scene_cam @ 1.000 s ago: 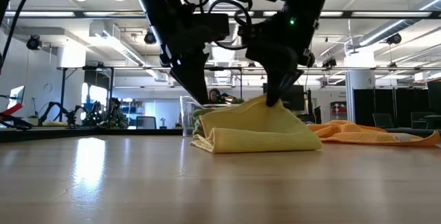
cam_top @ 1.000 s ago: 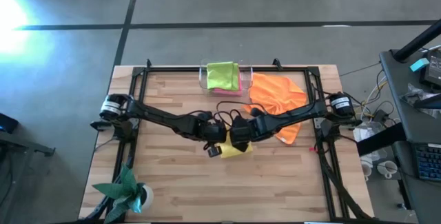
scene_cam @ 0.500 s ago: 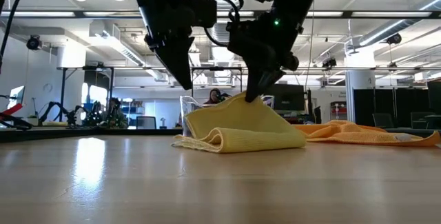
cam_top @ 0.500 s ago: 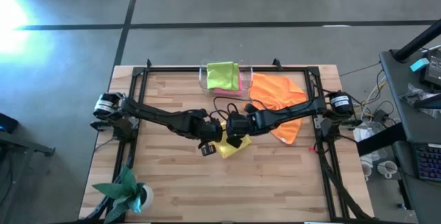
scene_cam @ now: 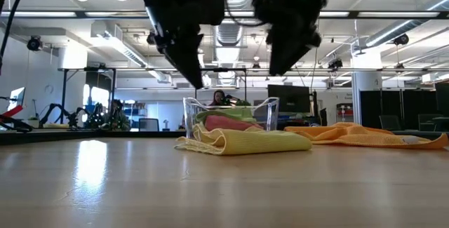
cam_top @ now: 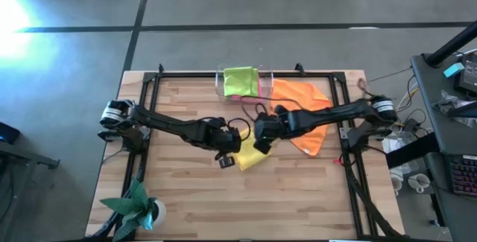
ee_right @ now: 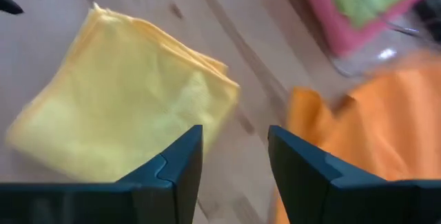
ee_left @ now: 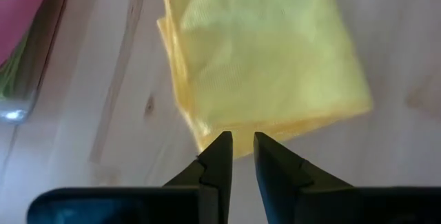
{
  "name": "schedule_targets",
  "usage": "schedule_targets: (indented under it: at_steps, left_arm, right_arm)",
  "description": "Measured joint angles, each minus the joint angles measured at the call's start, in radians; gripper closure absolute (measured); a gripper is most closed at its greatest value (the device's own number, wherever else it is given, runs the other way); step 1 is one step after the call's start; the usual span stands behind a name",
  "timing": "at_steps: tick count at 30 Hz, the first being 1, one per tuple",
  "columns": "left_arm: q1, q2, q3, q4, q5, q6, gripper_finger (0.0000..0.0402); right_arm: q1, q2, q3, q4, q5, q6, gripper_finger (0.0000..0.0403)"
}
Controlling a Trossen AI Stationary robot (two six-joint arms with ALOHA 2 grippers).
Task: Fold microfiber towels
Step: Put the yellow microfiber towel into the transparent bin
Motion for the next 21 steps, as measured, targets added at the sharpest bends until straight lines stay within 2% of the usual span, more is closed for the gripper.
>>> schedule_targets:
  at_steps: [5, 10, 16, 21]
  left_arm:
    - [0.004, 0.032, -0.002, 0.146, -0.001, 0.000, 0.0356]
    - [0.019, 0.088, -0.001, 0.241, -0.020, -0.006, 0.0356]
    - [0.047, 0.173, -0.003, 0.223, -0.024, -0.054, 0.0356]
    - [0.056, 0.208, -0.002, 0.226, -0.015, -0.058, 0.0356]
  right_arm:
    - [0.028, -0.146, -0.015, -0.109, 0.002, 0.008, 0.0257]
    - [0.070, -0.262, -0.090, -0.109, 0.001, 0.055, 0.0272]
    - [0.089, -0.342, -0.217, -0.046, 0.000, 0.141, 0.0285]
    - [0.094, -0.355, -0.298, -0.015, -0.008, 0.218, 0.0292]
